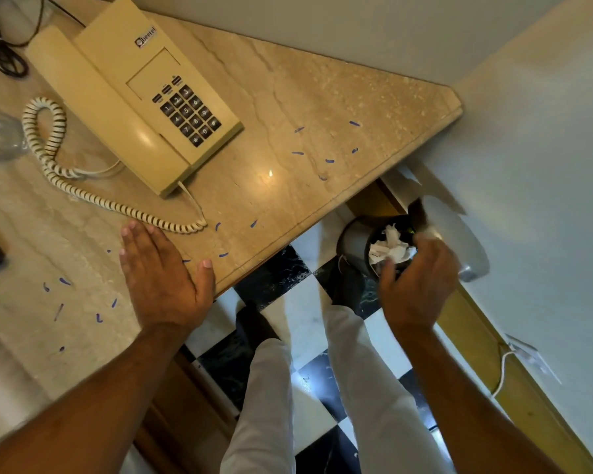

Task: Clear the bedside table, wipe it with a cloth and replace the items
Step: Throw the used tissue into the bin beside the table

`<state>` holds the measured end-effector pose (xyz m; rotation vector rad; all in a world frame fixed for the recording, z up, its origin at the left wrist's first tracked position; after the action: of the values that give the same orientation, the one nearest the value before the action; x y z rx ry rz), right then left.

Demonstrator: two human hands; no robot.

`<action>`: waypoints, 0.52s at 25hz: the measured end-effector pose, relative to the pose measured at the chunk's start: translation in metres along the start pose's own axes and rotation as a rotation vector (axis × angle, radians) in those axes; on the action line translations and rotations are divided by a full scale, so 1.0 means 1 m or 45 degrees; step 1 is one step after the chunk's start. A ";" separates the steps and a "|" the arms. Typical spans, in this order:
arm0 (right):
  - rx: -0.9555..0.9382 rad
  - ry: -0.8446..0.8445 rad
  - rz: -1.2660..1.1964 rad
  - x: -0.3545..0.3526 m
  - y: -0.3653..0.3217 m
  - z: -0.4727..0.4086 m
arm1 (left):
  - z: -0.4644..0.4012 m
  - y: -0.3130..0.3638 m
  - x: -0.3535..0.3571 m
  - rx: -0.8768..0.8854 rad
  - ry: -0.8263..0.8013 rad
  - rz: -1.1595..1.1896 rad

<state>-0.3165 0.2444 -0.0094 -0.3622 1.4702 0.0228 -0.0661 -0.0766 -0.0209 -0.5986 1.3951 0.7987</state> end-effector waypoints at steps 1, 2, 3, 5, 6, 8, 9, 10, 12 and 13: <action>-0.043 0.059 0.125 -0.010 0.003 -0.020 | 0.000 -0.001 0.000 -0.002 0.001 -0.004; -0.034 0.030 0.208 -0.010 0.012 -0.037 | 0.000 -0.002 0.000 -0.004 0.002 -0.003; 0.021 -0.078 0.232 -0.001 0.026 -0.050 | 0.001 -0.002 0.000 -0.007 0.004 0.003; 0.139 -0.457 0.172 0.038 0.048 -0.053 | 0.001 -0.001 0.000 -0.007 0.009 0.013; 0.167 -0.654 0.112 0.060 0.050 -0.042 | 0.001 0.000 0.000 -0.005 0.009 0.015; 0.169 -0.843 -0.008 0.089 0.045 -0.017 | 0.001 0.001 0.002 0.006 0.010 0.014; 0.154 -0.857 -0.042 0.095 0.043 -0.007 | 0.001 0.002 0.005 0.011 -0.004 0.010; 0.136 -0.854 -0.071 0.099 0.038 0.001 | 0.001 0.002 0.008 0.014 -0.026 0.013; 0.148 -0.822 -0.148 0.094 0.024 0.011 | 0.001 0.009 0.012 0.006 -0.072 0.035; 0.074 -0.771 -0.172 0.086 0.004 0.014 | 0.001 0.010 0.011 -0.023 -0.085 0.048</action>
<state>-0.2943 0.2343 -0.0932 -0.3665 0.8450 -0.0177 -0.0735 -0.0678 -0.0307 -0.5566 1.3425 0.8548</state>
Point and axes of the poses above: each hand's wrist, its own z-axis away from the middle knuckle, its own x-axis out of the palm, y = z × x, the point moved 10 cm from there along -z, towards the middle knuckle, and after that the axes turned 1 degree about -x, right-handed, at the moved point
